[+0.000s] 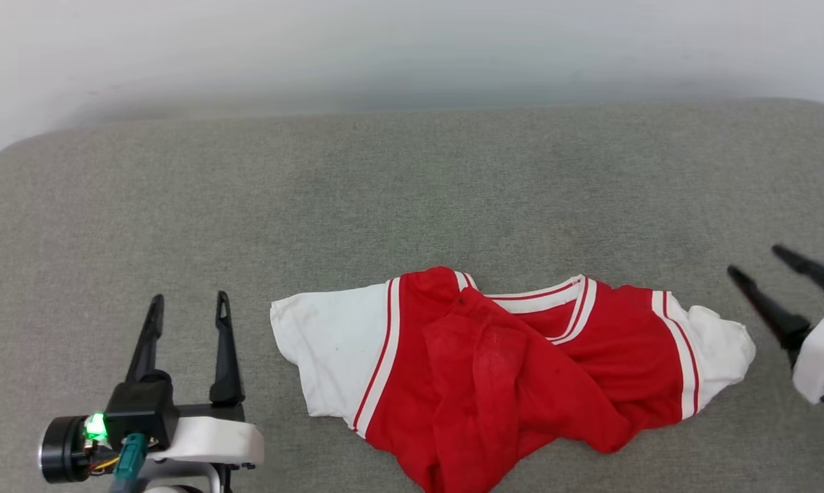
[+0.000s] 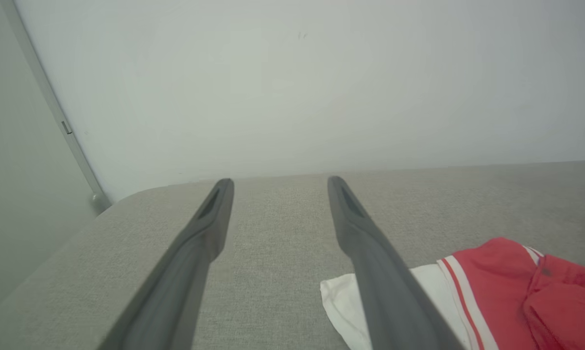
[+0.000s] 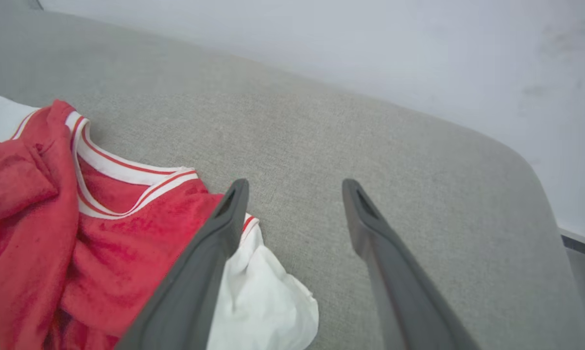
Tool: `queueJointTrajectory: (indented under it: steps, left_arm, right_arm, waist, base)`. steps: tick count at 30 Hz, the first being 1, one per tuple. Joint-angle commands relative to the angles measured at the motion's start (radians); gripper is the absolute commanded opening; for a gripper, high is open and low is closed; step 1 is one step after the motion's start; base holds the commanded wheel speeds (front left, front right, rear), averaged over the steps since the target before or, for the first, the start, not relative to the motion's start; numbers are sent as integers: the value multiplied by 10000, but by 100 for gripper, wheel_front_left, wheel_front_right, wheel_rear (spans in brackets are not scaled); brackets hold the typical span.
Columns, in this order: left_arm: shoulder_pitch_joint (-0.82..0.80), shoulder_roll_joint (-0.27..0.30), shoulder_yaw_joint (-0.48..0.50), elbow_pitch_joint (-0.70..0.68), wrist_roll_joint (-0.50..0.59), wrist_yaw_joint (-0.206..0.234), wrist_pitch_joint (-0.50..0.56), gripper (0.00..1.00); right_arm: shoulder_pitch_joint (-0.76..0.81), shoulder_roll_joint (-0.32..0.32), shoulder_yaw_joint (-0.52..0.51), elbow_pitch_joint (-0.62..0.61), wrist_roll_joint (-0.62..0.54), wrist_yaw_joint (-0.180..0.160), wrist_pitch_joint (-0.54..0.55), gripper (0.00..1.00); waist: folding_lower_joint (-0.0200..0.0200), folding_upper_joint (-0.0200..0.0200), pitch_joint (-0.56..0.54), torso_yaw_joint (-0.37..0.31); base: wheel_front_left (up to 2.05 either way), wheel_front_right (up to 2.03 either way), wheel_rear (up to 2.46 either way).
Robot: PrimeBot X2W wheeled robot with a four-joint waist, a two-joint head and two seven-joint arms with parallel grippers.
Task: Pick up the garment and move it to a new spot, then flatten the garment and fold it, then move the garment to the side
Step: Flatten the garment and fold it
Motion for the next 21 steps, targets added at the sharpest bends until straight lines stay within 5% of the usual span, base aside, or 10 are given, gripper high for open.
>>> queueJointTrajectory:
  steps: [1, 9, 14, 21]
  left_arm:
    - [-73, 142, 97, -28, 16, -84, -25, 100]
    - [-1285, 1156, 110, 832, -7, -972, 277, 100]
    - [-2624, 1947, -345, 1469, -354, -1858, 2166, 100]
    - [-4378, 3212, -2148, 1745, -2601, -2164, 5919, 100]
  right_arm:
    - [216, 59, -511, -35, -291, -3, -405, 100]
    - [1458, 1584, -4683, -339, -2946, -3, -1252, 100]
    - [2936, 3199, -7306, -1709, -5036, -3, -1253, 100]
    - [4176, 4560, -8528, -3378, -6599, -3, -960, 100]
  waist:
    - [0, 0, -77, -73]
    - [0, 0, -215, -184]
    - [0, 0, -101, -250]
    - [0, 0, 305, -398]
  base:
    - [0, 0, 0]
    - [0, 0, 0]
    - [0, 0, 0]
    - [0, 0, 0]
